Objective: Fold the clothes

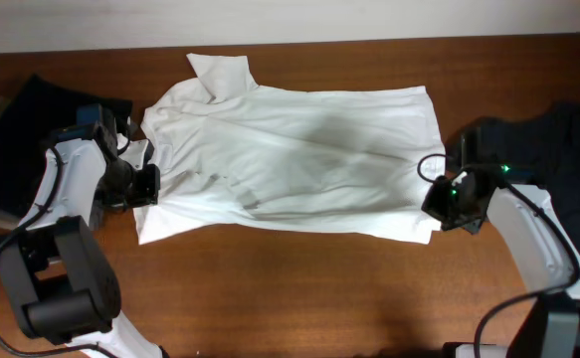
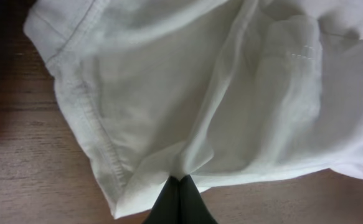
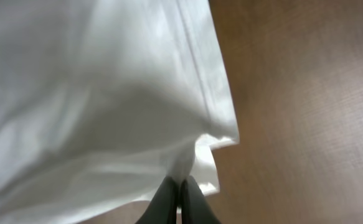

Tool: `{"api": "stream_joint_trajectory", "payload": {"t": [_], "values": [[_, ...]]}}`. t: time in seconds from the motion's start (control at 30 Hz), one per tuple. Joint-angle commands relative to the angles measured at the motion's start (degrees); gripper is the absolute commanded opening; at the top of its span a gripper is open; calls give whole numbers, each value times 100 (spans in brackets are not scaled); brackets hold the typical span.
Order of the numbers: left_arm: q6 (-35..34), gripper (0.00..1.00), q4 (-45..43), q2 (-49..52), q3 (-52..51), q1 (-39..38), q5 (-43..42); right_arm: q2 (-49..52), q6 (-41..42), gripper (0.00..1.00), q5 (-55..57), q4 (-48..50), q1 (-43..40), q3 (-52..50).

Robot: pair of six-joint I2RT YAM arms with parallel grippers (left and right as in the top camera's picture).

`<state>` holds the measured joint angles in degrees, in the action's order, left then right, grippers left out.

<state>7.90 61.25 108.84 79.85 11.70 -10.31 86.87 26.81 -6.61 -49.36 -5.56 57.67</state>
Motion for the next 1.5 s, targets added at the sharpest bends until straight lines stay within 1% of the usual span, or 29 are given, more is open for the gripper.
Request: {"api": "stream_joint_trajectory", "payload": {"t": [0.0, 0.07, 0.13, 0.17, 0.23, 0.33, 0.37, 0.43, 0.47, 0.53, 0.63, 0.7, 0.77, 0.83, 0.87, 0.9, 1.03, 1.07, 1.1, 1.17, 1.2, 1.23, 1.33, 1.4, 1.47], "values": [[79, 8, -13, -120, 90, 2, -116, 341, 4, 4, 131, 144, 20, 74], [140, 11, -26, -120, 87, 2, -280, 457, -11, 5, 138, 144, 20, 74], [146, 11, -37, -120, 90, 2, -289, 461, -260, 32, 129, 122, 0, 74], [146, 11, -52, -120, 90, 2, -289, 461, -262, 36, 125, 2, -57, 74], [149, 12, -61, -120, 87, 2, -289, 463, -605, 36, 94, -278, -177, 74], [146, 12, -81, -120, 87, 2, -306, 474, -903, 36, 109, -343, -326, -50], [146, 12, -83, -120, 87, 2, -306, 520, -905, 36, 61, -177, -365, -184], [146, 13, -98, -120, 87, -7, -306, 605, -1263, 36, -588, 293, -365, -426], [146, 13, -103, -120, 87, -28, -306, 682, -1283, 36, -734, 555, -348, -588], [151, 13, -103, -120, 87, -81, -304, 809, -1217, 36, -734, 706, -352, -717], [208, 14, -146, -120, 87, -223, -302, 984, -1198, 35, -824, 774, -352, -732], [210, 14, -170, -118, 87, -293, -299, 984, -1204, 27, -892, 774, -350, -730], [249, 14, -184, -120, 87, -319, -280, 977, -1460, 16, -1099, 776, -352, -695], [249, 14, -184, -118, 87, -319, -280, 890, -1464, 14, -1075, 721, -352, -656], [249, 14, -184, -118, 87, -319, -280, 815, -1530, 15, -1075, 704, -352, -636], [249, 14, -184, -118, 87, -319, -282, 699, -1609, 24, -1016, 678, -352, -619], [249, 14, -184, -118, 87, -319, -282, 682, -1606, 31, -898, 732, -352, -623], [249, 14, -184, -118, 87, -319, -282, 684, -1604, 31, -901, 833, -352, -623], [249, 14, -184, -118, 87, -319, -282, 688, -1604, 28, -901, 927, -352, -623], [249, 14, -179, -118, 87, -319, -282, 699, -1585, 11, -925, 973, -352, -623], [249, 14, -175, -118, 87, -319, -282, 678, -1589, 6, -922, 909, -352, -621], [249, 14, -162, -118, 87, -319, -282, 651, -1589, 4, -903, 811, -352, -614], [249, 14, -153, -118, 87, -319, -284, 369, -1611, 4, -901, 42, -352, -376], [249, 14, -92, -118, 87, -319, -282, -76, -1602, 4, -896, -748, -352, -216], [249, 14, -57, -118, 87, -319, -282, -457, -1097, 4, -592, -1464, -352, -195]]}}
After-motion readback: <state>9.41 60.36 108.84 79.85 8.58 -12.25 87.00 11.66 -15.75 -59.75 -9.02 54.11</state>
